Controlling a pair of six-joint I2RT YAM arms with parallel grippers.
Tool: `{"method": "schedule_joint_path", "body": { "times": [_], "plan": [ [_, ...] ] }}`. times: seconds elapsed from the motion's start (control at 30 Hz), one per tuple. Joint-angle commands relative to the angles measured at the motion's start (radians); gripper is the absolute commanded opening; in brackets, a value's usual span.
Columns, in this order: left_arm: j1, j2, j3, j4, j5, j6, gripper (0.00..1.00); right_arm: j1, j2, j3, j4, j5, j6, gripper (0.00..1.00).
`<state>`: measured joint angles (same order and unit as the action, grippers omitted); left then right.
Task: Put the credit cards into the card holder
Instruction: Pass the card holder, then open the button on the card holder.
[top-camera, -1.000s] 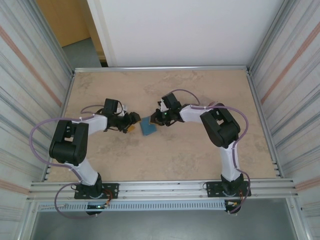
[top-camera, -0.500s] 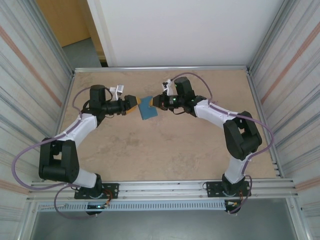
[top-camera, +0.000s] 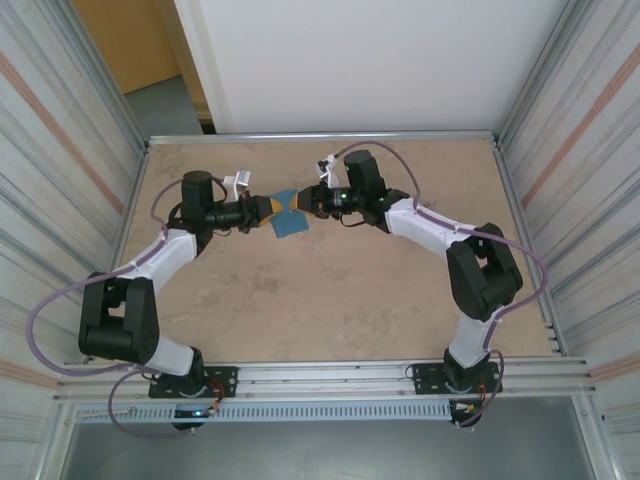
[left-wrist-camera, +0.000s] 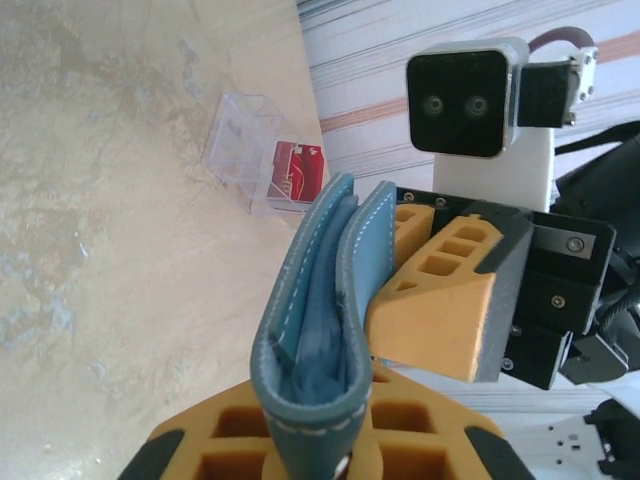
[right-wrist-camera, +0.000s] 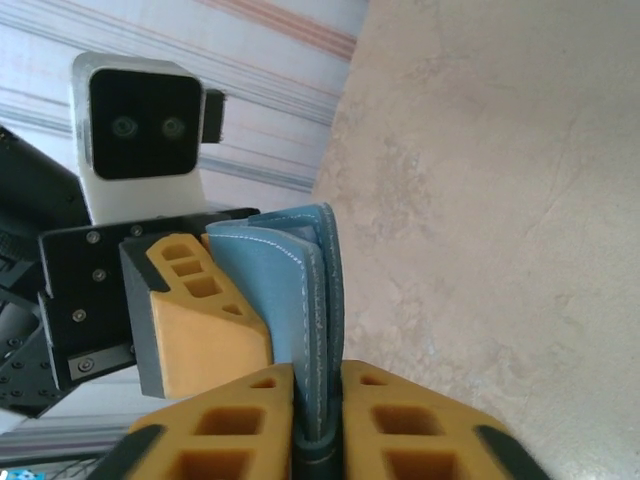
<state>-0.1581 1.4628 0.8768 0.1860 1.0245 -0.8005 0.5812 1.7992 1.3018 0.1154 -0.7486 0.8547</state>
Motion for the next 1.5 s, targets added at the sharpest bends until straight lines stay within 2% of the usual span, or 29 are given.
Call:
{"method": "schedule_joint_path", "body": {
  "times": [0.0, 0.13, 0.23, 0.43, 0.6, 0.77, 0.97, 1.2, 1.47],
  "plan": [
    [-0.006, -0.03, 0.013, -0.019, 0.026, 0.054, 0.0, -0.02, -0.044, 0.038, -0.134, 0.079, -0.077, 0.31],
    [-0.005, -0.052, 0.022, -0.157, -0.058, 0.187, 0.0, -0.011, -0.158, 0.075, -0.393, 0.294, -0.242, 0.41],
    [-0.005, -0.065, 0.024, -0.233, -0.121, 0.285, 0.0, 0.056, -0.196, 0.122, -0.537, 0.481, -0.333, 0.45],
    [-0.026, -0.059, 0.002, -0.24, -0.162, 0.275, 0.0, 0.215, -0.122, 0.222, -0.652, 0.701, -0.413, 0.46],
    [-0.032, -0.058, 0.01, -0.243, -0.162, 0.262, 0.0, 0.277, -0.015, 0.327, -0.73, 0.788, -0.459, 0.46],
    [-0.032, -0.058, 0.004, -0.222, -0.153, 0.238, 0.0, 0.284, 0.041, 0.376, -0.772, 0.81, -0.471, 0.45],
    [-0.038, -0.054, 0.009, -0.21, -0.133, 0.222, 0.0, 0.266, 0.055, 0.358, -0.725, 0.75, -0.452, 0.42],
    [-0.047, -0.051, 0.001, -0.191, -0.129, 0.207, 0.0, 0.259, 0.089, 0.353, -0.708, 0.695, -0.436, 0.44],
    [-0.062, -0.047, -0.004, -0.164, -0.107, 0.178, 0.0, 0.25, 0.113, 0.347, -0.701, 0.672, -0.427, 0.42]
  ]
}}
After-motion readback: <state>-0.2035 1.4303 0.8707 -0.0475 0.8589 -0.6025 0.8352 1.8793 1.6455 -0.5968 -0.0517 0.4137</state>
